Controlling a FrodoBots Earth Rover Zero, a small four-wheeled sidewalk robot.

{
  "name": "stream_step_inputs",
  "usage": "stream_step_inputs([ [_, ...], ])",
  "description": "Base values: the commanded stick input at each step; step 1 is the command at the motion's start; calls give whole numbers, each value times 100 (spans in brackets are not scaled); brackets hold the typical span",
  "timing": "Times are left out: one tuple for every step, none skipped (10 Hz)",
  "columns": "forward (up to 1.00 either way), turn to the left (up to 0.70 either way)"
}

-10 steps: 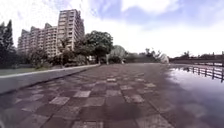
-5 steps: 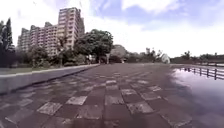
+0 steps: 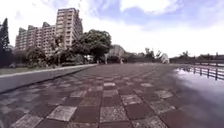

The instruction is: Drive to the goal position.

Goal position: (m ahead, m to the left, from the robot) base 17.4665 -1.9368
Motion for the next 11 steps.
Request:
stream_step_inputs([
  [100, 0],
  [100, 0],
  [100, 0],
  [100, 0],
  [100, 0],
  [100, 0],
  [100, 0],
  [100, 0],
  [100, 0],
  [100, 0],
  [100, 0],
])
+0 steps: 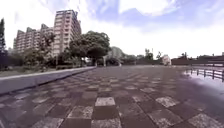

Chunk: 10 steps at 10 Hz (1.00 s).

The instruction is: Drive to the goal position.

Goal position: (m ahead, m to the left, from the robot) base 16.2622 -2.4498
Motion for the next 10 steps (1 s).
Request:
stream_step_inputs([
  [100, 0],
  [100, 0],
  [100, 0],
  [100, 0],
  [100, 0],
  [100, 0],
  [100, 0],
  [100, 0],
  [100, 0],
  [100, 0],
])
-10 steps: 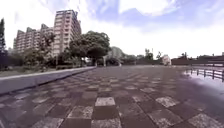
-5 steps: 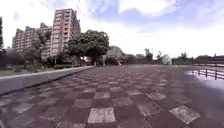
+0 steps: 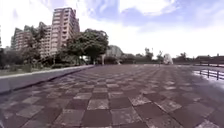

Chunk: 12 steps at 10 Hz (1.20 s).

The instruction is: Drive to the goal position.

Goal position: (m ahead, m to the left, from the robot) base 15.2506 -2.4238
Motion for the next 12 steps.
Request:
stream_step_inputs([
  [100, 0],
  [100, 0],
  [100, 0],
  [100, 0],
  [100, 0],
  [100, 0],
  [100, 0],
  [100, 0],
  [100, 0],
  [100, 0],
  [100, 0],
  [100, 0],
])
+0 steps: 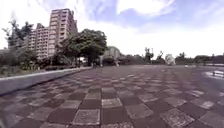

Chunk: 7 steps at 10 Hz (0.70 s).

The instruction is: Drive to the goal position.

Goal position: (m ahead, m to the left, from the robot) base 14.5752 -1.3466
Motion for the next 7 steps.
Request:
stream_step_inputs([
  [100, 0],
  [100, 0],
  [100, 0],
  [100, 0],
  [100, 0],
  [100, 0],
  [100, 0],
])
